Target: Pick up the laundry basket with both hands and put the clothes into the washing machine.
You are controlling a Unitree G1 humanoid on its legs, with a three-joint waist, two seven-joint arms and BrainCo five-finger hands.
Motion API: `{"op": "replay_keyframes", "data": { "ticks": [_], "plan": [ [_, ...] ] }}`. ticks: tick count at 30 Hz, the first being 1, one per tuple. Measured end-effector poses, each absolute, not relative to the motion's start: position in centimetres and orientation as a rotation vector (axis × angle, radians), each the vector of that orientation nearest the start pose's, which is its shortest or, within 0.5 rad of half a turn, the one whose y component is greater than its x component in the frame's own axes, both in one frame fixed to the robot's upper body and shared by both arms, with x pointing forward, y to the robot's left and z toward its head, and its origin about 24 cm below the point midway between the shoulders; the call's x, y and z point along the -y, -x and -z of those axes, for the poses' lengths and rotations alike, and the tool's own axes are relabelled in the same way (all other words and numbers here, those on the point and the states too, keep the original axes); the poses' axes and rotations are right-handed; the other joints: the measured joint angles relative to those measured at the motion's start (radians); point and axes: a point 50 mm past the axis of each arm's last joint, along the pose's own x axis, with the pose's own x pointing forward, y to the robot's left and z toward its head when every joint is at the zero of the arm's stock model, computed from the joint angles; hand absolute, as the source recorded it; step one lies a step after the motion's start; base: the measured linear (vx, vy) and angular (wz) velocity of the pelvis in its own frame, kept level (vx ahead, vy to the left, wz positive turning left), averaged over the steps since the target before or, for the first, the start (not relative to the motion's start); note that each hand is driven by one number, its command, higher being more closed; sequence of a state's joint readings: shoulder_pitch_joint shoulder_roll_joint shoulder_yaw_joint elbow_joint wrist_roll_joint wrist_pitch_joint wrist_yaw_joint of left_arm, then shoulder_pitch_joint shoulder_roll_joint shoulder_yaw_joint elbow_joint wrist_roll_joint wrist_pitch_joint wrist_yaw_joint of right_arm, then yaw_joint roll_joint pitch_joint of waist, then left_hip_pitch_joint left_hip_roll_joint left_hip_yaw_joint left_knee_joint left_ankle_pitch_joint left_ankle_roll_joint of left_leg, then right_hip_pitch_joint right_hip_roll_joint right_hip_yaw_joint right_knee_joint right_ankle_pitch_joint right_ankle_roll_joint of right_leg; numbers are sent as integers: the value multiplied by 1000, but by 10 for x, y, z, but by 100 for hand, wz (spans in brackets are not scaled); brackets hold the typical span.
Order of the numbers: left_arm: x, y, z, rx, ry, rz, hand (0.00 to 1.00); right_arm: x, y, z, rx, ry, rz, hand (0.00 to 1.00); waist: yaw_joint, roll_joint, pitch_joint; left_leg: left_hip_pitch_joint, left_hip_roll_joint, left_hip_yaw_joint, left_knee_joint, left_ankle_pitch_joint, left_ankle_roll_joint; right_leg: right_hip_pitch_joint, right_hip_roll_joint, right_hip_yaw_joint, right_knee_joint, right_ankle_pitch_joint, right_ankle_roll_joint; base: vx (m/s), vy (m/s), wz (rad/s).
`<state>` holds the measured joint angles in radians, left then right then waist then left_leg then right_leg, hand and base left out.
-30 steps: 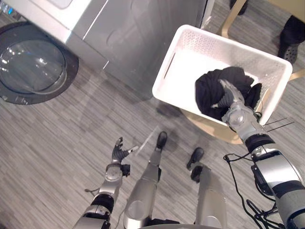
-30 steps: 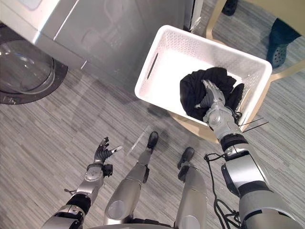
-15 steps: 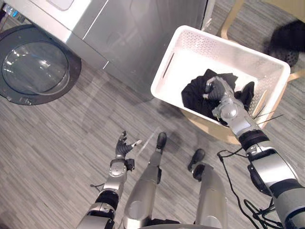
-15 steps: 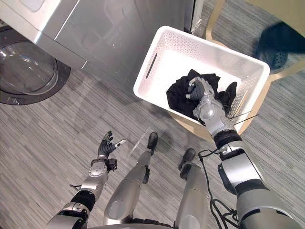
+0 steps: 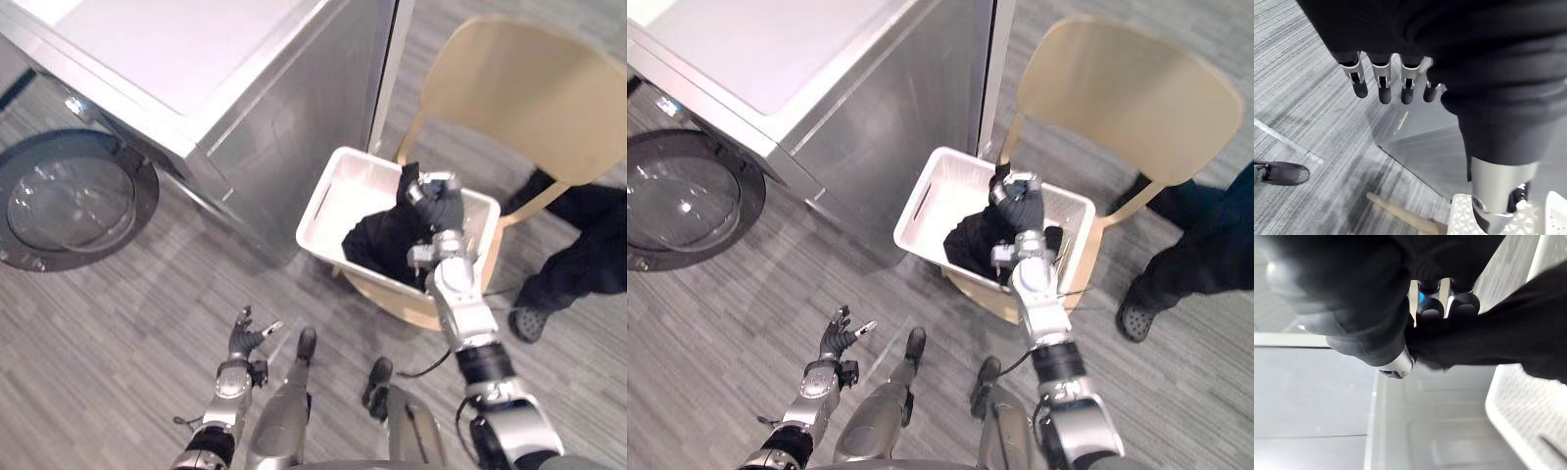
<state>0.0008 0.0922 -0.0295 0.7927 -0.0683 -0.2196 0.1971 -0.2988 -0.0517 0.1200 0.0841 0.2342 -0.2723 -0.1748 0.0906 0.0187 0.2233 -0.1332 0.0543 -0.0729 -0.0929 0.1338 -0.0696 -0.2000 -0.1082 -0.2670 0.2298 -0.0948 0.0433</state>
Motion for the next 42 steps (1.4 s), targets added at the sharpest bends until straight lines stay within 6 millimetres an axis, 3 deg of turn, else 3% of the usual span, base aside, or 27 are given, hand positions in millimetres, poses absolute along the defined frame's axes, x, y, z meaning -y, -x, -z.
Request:
{"op": "replay_keyframes", "data": {
  "ticks": [3, 4, 6, 7, 8, 9, 11, 13, 14, 16, 17, 18, 19, 20, 23, 24, 26, 27, 28, 29, 31, 38, 39, 42],
  "plan": [
    [-187, -181, 103, -562, -87, -231, 0, 107, -283, -133, 497, -304, -93, 100, -11, -14, -13, 29, 4, 50, 16, -22, 3, 14, 6, 53, 4, 17, 0, -45, 12, -56],
    [-186, -187, 97, -528, -81, -227, 0, 108, -279, -135, 511, -330, -96, 100, -24, -16, -12, 15, -5, 46, 57, -40, 13, 10, -3, 54, 31, 10, 7, -99, 25, -7],
    [-186, -196, 86, -465, -75, -226, 0, 107, -276, -135, 522, -351, -111, 100, -22, -11, -11, -15, 2, 44, 113, -59, 28, 9, -1, 85, 78, -13, 33, -138, 1, 19],
    [-186, -202, 79, -428, -75, -226, 0, 108, -272, -137, 535, -369, -108, 100, -30, -12, -12, -30, -1, 25, 137, -67, 37, -19, -8, 128, 238, -77, 26, -97, -105, 82],
    [-186, -206, 70, -373, -69, -227, 0, 106, -266, -139, 554, -401, -117, 100, -21, -18, -15, -39, -9, -16, 171, -62, 29, -3, -24, 161, 425, -151, 48, -56, -132, 93],
    [-186, -205, 67, -358, -66, -229, 0, 103, -266, -140, 559, -408, -130, 100, -18, -25, -19, -52, -13, -25, 186, -62, 29, 13, -33, 170, 455, -161, 56, -52, -168, 87],
    [-188, -203, 57, -306, -64, -249, 0, 89, -264, -147, 572, -426, -188, 100, 4, -45, -31, -110, -27, -46, 236, -55, 19, 73, -30, 216, 380, -204, 67, -166, -227, 48],
    [-177, -200, 51, -271, -21, -247, 0, 78, -262, -157, 607, -432, -247, 100, 53, -29, -39, -177, -1, -64, 236, -27, -19, 97, 14, 177, 216, -262, 20, -279, -260, 10],
    [-166, -197, 54, -284, 1, -225, 0, 78, -262, -160, 621, -428, -258, 100, 48, 3, -41, -207, 26, -95, 213, 6, -24, 99, 54, 141, 174, -261, -6, -277, -203, 18],
    [-148, -191, 55, -291, 25, -174, 0, 80, -262, -158, 614, -417, -252, 100, 32, 29, -46, -206, 58, -120, 140, 59, 15, 77, 93, 93, 182, -248, -27, -327, -208, 60],
    [-137, -191, 51, -275, 34, -128, 0, 82, -263, -158, 617, -410, -247, 100, 26, 30, -46, -190, 80, -70, 80, -18, 103, 73, 99, 61, 176, -232, -53, -286, -164, 76],
    [-131, -195, 48, -263, 33, -98, 0, 83, -263, -159, 619, -406, -240, 100, 22, 27, -46, -196, 79, -28, 72, -106, 160, 79, 84, 39, 151, -213, -63, -255, -82, 86],
    [-121, -204, 37, -206, 38, -58, 0, 84, -266, -163, 634, -405, -237, 100, 7, 4, -39, -211, 65, 38, 113, -128, 131, 74, 47, 17, 121, -189, -77, -201, -23, 70],
    [-119, -207, 31, -176, 34, -46, 0, 83, -268, -166, 640, -407, -240, 100, 5, -1, -38, -212, 61, 61, 158, -115, 116, 73, 31, 15, 114, -175, -82, -222, -44, 58],
    [-113, -215, 6, -37, 10, -14, 0, 77, -269, -176, 676, -444, -274, 100, -16, 19, -52, -139, 53, 116, 368, -125, 86, 74, 8, 6, 47, -105, -84, -191, -40, 15],
    [-106, -219, -1, 4, -11, 8, 0, 73, -268, -180, 690, -458, -296, 100, -21, 34, -63, -63, 59, 118, 369, -150, 50, 76, 14, 8, 23, -80, -83, -131, 32, -3],
    [-91, -230, -13, 70, -53, 64, 0, 66, -266, -187, 712, -487, -341, 100, -27, 65, -89, 68, 72, 138, 200, -151, 26, 75, 45, 0, -36, -34, -74, -100, 67, 9],
    [-77, -239, -25, 132, -90, 118, 0, 64, -266, -193, 735, -497, -366, 100, -36, 84, -101, 118, 90, 140, 84, -127, -11, 74, 68, -22, -60, -15, -64, -120, 132, 41],
    [-63, -246, -36, 192, -131, 170, 0, 59, -265, -199, 749, -509, -389, 100, -49, 76, -103, 130, 98, 139, 40, -114, -32, 74, 71, -42, -62, -5, -58, -143, 163, 41],
    [-55, -250, -40, 223, -178, 195, 0, 51, -263, -201, 743, -542, -417, 100, -49, 50, -116, 131, 89, 135, 37, -109, -38, 80, 64, -45, -73, 8, -53, -104, 122, 24],
    [-48, -256, -41, 243, -238, 204, 0, 34, -257, -205, 737, -586, -491, 100, -57, 27, -130, 150, 81, 134, 43, -109, -37, 116, 54, -43, -104, 27, -37, -54, 87, 7],
    [-39, -295, -59, 316, -441, 142, 0, -12, -221, -228, 752, -714, -813, 100, -63, 10, -166, 178, 41, 144, 40, -96, -19, 188, 37, -28, -215, 110, -11, -78, 79, -1],
    [-38, -301, -60, 323, -478, 134, 100, -15, -219, -229, 743, -726, -833, 100, -65, 10, -166, 178, 40, 146, 40, -95, -18, 195, 38, -27, -232, 124, -14, -84, 40, -10],
    [-39, -313, -63, 316, -542, 100, 100, -20, -216, -229, 714, -758, -873, 100, -71, 8, -168, 177, 40, 159, 41, -93, -17, 199, 40, -7, -263, 152, -18, -77, 20, -19]
  ]
}}
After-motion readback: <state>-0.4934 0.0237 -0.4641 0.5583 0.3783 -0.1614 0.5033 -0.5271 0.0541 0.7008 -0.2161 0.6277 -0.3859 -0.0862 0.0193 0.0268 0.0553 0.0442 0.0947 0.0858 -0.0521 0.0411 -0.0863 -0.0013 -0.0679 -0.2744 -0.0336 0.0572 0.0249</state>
